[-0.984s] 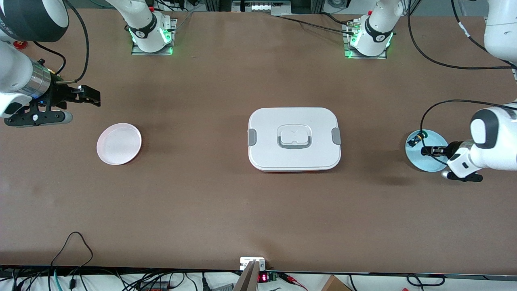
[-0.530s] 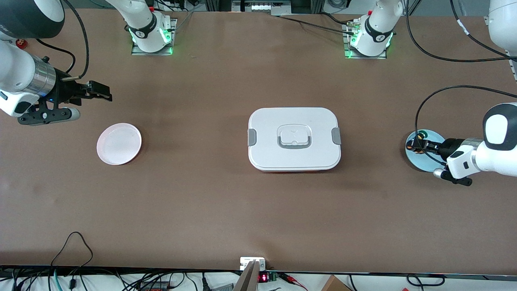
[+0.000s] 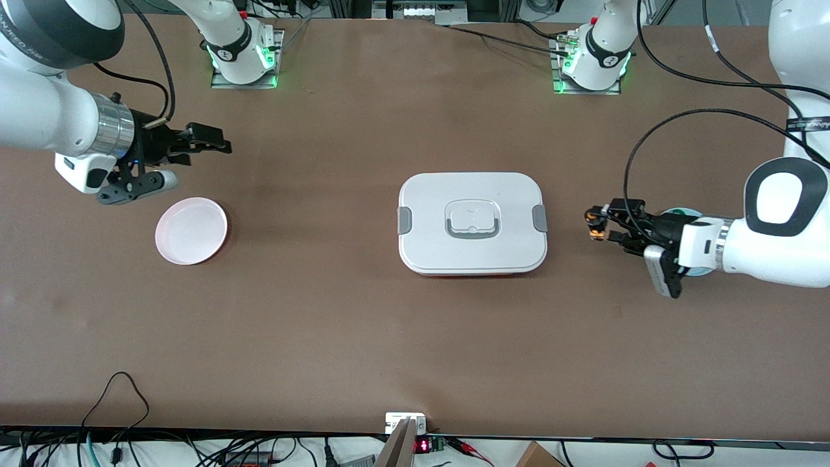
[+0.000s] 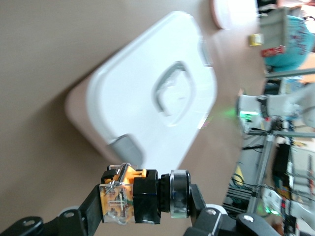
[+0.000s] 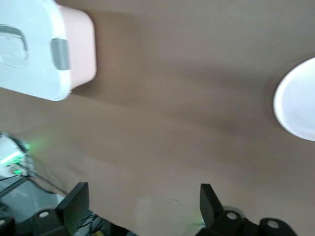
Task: Transfer orange switch to right arm and place
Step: 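Lift the orange switch with the left gripper while the right gripper approaches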
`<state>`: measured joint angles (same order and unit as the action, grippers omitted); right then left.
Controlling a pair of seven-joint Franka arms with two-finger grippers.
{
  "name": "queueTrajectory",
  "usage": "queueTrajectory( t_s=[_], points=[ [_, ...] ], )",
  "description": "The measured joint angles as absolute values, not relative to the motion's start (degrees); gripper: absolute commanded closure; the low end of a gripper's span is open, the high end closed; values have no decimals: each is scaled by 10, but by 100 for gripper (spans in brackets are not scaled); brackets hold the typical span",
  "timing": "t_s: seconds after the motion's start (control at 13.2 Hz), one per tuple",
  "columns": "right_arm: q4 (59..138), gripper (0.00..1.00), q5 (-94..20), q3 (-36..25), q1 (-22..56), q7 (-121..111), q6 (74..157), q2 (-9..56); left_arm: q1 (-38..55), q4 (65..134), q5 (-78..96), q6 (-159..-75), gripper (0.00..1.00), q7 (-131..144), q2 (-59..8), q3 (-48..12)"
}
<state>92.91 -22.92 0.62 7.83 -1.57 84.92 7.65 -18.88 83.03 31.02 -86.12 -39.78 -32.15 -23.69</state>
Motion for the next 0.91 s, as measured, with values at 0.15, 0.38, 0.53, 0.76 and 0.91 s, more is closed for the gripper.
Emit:
queueTrajectory(
  t_s=[0.15, 0.38, 0.53, 0.76, 0.91],
  points=[
    [929, 0, -287, 6, 77, -16, 851, 88, -190, 832, 352, -852, 83, -404, -321, -270],
    [933, 0, -369, 4, 70, -16, 851, 113, -188, 844, 458, -842, 83, -474, -328, -309],
    [939, 0, -435, 2, 66, -15, 851, 125, -186, 860, 521, -844, 83, -557, -338, -325],
    [981, 0, -554, 1, 57, -14, 869, 134, -160, 874, 596, -890, 83, -682, -344, -330],
    [1008, 0, -598, 1, 56, -14, 879, 137, -119, 894, 659, -942, 84, -733, -344, -334]
  ],
)
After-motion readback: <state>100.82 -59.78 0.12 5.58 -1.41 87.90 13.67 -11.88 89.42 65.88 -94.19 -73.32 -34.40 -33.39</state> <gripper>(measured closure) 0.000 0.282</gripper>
